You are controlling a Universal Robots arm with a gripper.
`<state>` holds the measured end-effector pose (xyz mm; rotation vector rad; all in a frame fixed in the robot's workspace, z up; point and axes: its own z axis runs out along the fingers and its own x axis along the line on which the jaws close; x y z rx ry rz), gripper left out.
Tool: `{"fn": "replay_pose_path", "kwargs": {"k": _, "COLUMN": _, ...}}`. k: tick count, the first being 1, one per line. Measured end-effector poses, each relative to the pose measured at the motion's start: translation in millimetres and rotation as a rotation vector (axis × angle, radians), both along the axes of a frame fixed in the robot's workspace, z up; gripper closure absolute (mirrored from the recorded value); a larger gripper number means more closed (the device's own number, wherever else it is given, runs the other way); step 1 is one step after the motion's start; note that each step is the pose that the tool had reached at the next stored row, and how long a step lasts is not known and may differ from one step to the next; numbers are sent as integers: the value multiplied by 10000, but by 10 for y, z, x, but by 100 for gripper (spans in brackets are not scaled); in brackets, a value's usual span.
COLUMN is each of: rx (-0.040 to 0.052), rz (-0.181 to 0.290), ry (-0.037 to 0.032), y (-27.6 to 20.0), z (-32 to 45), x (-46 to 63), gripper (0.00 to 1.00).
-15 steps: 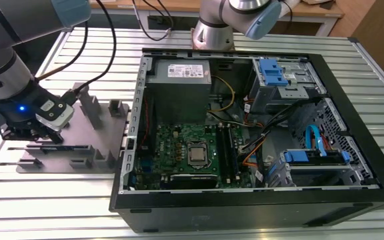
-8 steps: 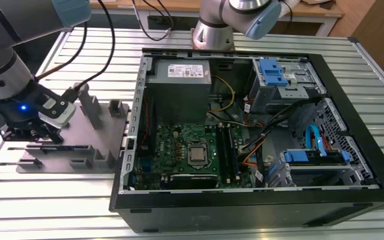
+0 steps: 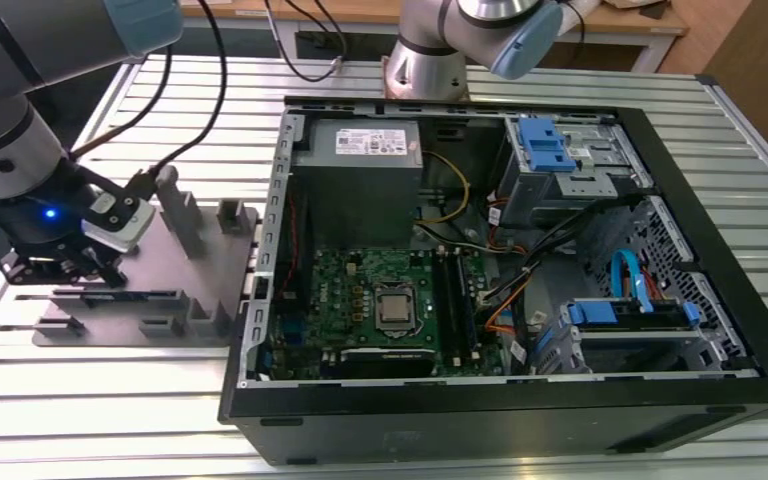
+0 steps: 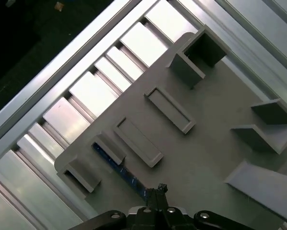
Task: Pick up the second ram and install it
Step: 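Pick up the second ram and move it above second insertion slot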
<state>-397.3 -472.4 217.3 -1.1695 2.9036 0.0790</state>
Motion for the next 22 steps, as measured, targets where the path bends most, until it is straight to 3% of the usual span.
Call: {"fn": "replay_pose_path", "kwargs": {"k": 22, "rx": 0, "rz": 2130, "ry": 0, "y": 0, "z": 0, "x": 0, "gripper": 93}}
